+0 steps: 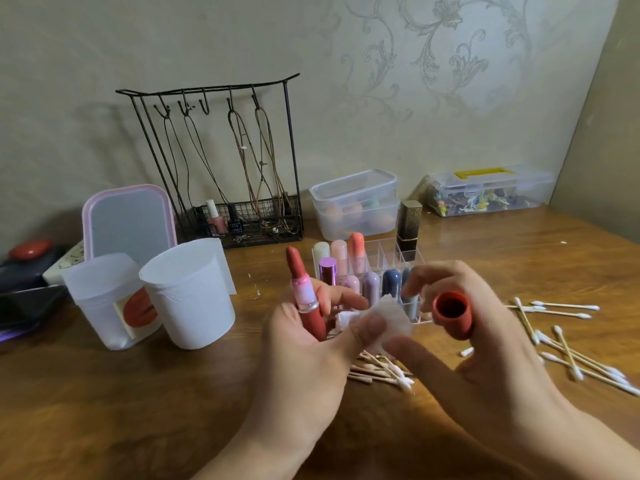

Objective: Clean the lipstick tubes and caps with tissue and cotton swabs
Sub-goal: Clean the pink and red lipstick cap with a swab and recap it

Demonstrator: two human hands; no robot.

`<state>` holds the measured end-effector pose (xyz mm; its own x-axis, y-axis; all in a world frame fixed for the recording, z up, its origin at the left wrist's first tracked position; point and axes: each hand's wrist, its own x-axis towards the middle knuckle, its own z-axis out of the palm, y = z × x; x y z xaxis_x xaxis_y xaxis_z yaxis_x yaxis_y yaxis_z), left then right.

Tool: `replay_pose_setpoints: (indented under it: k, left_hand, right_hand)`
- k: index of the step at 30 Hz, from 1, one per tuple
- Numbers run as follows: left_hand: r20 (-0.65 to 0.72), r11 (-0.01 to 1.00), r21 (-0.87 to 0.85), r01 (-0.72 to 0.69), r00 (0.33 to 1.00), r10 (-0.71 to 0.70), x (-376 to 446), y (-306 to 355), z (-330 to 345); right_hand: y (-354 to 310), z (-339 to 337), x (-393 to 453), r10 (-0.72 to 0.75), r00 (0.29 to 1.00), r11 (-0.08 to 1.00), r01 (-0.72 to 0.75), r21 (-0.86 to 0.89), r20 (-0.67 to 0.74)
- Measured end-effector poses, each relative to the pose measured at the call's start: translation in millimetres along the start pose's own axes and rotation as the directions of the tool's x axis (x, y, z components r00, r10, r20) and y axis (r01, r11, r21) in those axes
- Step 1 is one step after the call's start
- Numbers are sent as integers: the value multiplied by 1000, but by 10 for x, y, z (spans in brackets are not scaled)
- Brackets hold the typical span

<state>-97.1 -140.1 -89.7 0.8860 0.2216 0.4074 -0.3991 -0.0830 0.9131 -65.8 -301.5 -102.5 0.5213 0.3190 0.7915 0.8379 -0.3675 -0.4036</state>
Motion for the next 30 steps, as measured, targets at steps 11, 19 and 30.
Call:
replay_pose_setpoints:
  k: [11, 19, 30]
  left_hand:
    - [119, 995, 102, -10, 993, -2, -2, -57, -24]
    - [116, 935, -337, 115, 990, -80, 37, -61, -32]
    - [-12, 980, -165, 113, 993, -117, 49, -81, -47]
  right_hand:
    - [-11, -23, 24, 217, 975, 974, -220, 59, 46]
    - [79, -176, 11, 259, 925, 939, -308, 151, 279]
    - [30, -62, -13, 89, 979, 984, -58, -168, 182]
